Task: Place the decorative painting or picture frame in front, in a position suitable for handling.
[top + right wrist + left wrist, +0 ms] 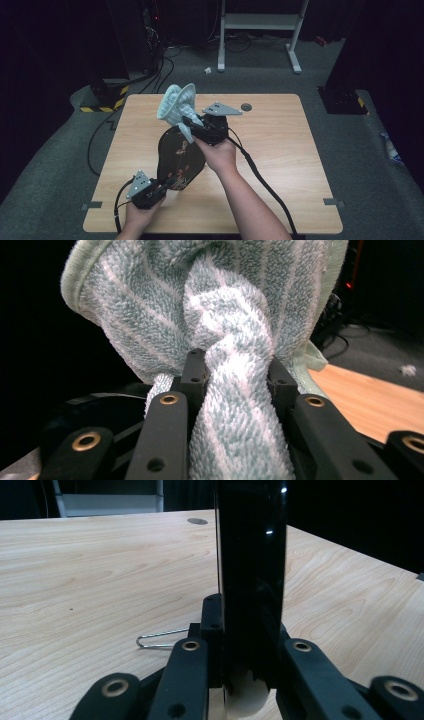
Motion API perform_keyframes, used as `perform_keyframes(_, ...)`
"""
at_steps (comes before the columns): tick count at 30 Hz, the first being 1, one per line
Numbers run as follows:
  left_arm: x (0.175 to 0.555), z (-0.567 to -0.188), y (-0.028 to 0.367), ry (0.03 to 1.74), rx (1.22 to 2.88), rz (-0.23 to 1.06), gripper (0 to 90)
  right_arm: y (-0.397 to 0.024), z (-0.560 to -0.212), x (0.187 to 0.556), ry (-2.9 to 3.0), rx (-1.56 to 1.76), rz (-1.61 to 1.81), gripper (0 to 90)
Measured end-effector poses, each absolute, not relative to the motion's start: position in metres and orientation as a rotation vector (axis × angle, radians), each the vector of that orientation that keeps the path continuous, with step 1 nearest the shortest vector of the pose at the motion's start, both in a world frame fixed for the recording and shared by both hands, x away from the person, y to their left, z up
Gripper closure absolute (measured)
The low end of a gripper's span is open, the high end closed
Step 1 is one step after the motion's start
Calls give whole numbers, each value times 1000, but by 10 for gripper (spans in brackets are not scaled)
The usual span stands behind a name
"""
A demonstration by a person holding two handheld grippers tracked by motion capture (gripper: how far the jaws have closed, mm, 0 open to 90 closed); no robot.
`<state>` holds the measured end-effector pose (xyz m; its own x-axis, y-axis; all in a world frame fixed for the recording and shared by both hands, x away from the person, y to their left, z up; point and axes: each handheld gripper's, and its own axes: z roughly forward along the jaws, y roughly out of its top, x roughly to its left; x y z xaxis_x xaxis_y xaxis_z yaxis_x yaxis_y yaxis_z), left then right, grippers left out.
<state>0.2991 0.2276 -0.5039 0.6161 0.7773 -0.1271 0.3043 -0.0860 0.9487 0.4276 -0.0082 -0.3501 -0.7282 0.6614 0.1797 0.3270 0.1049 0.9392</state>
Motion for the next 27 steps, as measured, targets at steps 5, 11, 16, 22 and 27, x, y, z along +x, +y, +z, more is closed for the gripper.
perform_keyframes(5, 299, -504, 227, 903, 1666, 502, 795, -24, -362, 442, 2077, 1056, 1604, 696)
perform_keyframes(11, 299, -503, 227, 907, 1668, 503, 796, -31, -366, 446, 2064, 1103, 1588, 696)
perform_keyframes(16, 299, -504, 227, 910, 1664, 500, 797, -20, -355, 429, 2085, 1018, 1647, 696)
perform_keyframes(22, 299, -504, 229, 909, 1670, 498, 795, 7, -333, 400, 2123, 847, 1700, 696)
perform_keyframes(27, 299, -504, 228, 909, 1670, 498, 795, 31, -325, 379, 2170, 722, 1657, 695)
